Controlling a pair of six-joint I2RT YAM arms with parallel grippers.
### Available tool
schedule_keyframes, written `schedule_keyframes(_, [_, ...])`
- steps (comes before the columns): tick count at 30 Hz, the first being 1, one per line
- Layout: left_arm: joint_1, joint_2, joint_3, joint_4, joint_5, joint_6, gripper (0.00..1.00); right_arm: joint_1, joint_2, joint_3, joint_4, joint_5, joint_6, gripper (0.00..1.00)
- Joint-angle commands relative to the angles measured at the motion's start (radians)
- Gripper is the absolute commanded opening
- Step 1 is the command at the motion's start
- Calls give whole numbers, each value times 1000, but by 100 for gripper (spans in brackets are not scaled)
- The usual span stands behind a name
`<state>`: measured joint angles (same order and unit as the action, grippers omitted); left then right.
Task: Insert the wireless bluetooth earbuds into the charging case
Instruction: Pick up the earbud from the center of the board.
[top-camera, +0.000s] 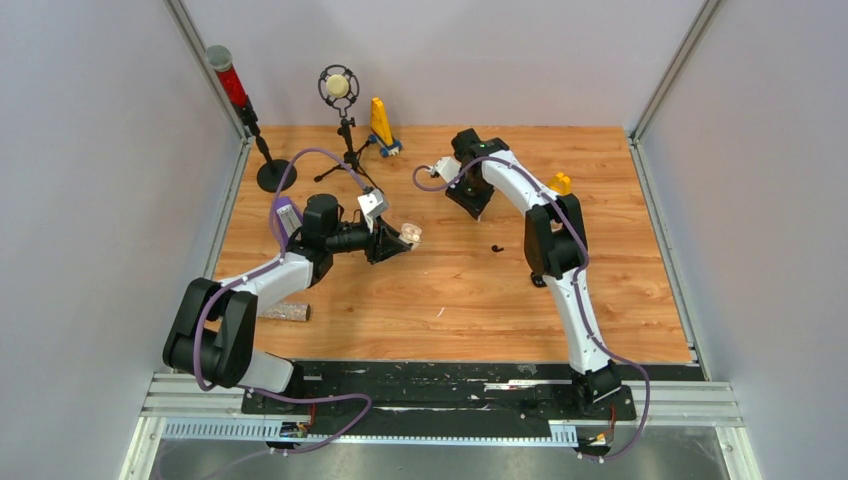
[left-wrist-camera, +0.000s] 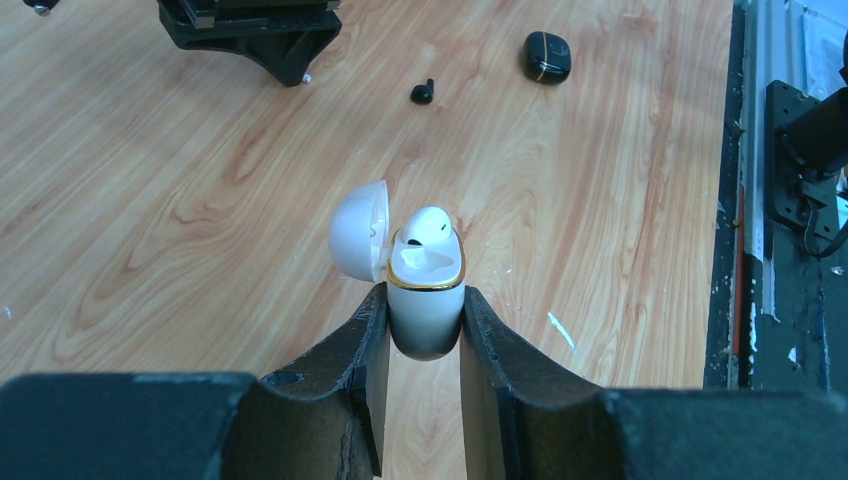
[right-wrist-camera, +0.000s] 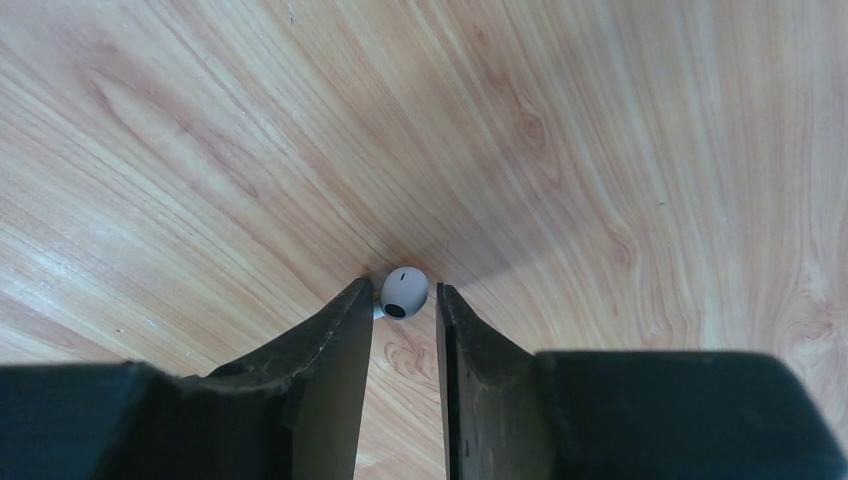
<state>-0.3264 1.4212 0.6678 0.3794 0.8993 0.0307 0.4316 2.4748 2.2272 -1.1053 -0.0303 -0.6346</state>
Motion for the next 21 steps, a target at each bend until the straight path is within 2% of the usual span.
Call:
schedule_keyframes(1, [1, -30, -2, 41, 10, 12, 21, 7, 7, 49, -5, -16, -11, 30])
schedule_keyframes(14, [1, -32, -2, 41, 13, 11, 21, 7, -1, 66, -4, -24, -18, 19])
schedule_keyframes(21, [1, -34, -2, 41, 12, 8, 21, 7, -49, 54, 0, -85, -1, 17])
